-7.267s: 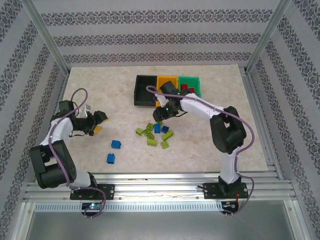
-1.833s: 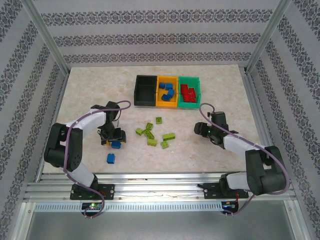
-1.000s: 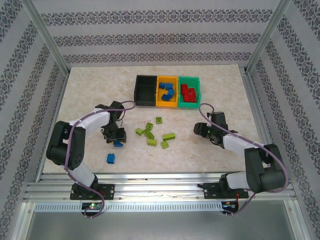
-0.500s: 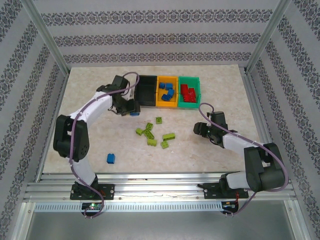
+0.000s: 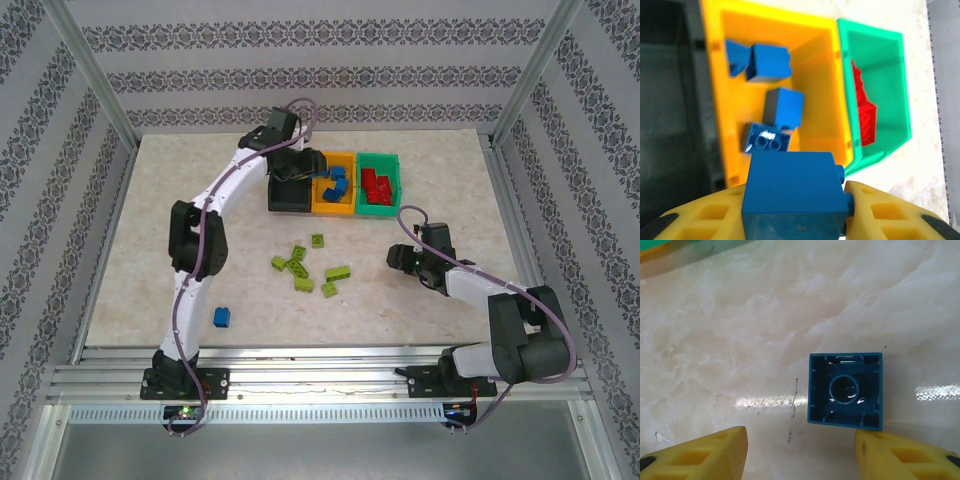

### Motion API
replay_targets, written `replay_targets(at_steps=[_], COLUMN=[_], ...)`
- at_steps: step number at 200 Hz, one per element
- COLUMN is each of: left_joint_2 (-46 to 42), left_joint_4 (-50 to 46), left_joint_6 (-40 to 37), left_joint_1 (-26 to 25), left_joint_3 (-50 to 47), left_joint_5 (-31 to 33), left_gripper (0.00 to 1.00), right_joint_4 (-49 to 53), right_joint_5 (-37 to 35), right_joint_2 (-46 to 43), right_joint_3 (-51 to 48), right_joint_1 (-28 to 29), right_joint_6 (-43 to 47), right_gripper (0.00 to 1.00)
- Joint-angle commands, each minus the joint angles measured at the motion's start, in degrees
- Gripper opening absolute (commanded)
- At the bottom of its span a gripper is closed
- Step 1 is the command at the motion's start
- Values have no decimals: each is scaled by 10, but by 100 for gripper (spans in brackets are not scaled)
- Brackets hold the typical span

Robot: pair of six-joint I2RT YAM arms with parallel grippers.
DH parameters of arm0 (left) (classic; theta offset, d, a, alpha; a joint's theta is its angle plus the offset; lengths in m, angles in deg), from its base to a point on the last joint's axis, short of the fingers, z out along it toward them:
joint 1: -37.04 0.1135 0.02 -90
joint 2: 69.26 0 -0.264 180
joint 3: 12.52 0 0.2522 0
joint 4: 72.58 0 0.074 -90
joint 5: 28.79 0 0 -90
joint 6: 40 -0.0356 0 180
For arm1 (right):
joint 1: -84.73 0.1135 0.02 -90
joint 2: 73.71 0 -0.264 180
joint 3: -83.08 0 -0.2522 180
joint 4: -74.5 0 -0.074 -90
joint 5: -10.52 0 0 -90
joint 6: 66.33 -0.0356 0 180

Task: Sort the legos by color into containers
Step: Place the lego in the container, then pick up the lego from the bottom-left of the table.

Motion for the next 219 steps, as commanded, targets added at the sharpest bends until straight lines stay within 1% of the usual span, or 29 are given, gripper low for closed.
replay_targets(at_steps=[1,19,34,67,79,96,125,145,161,193,219], left_joint_2=[56,99,112,95,83,51,-37,-120,-186,-294,-371], left_joint_4=[-44,-68,-75,-84,-89,-88,-41,11,34,-6,-66], left_joint_6=[1,2,5,-13,-25,-41,-54,-57,-62,-83,-99], left_joint_1=[-10,-13,-14,-17,-19,-20,-22,-22,-22,-20,-16], left_joint_3=[94,166,190,182,171,136,-2,-144,-245,-408,-514], left_joint_5=[27,43,53,57,63,70,70,74,86,113,166], left_gripper=[42,47,51,64,66,66,66,66,66,67,67], right_joint_4=[-14,-13,-13,-14,-13,-12,-13,-13,-13,-14,-13], right_joint_5=[3,6,5,7,8,9,4,4,5,5,6], right_joint_2=[0,2,2,3,4,5,2,3,3,3,4], right_joint_3=[7,8,8,9,10,11,9,8,9,8,10], right_joint_1=[-6,-6,-6,-6,-6,-6,-6,-6,-6,-5,-4], right_joint_6=[-7,-6,-6,-5,-6,-5,-6,-7,-6,-5,-5], right_gripper=[59,59,60,60,60,60,60,60,60,60,60])
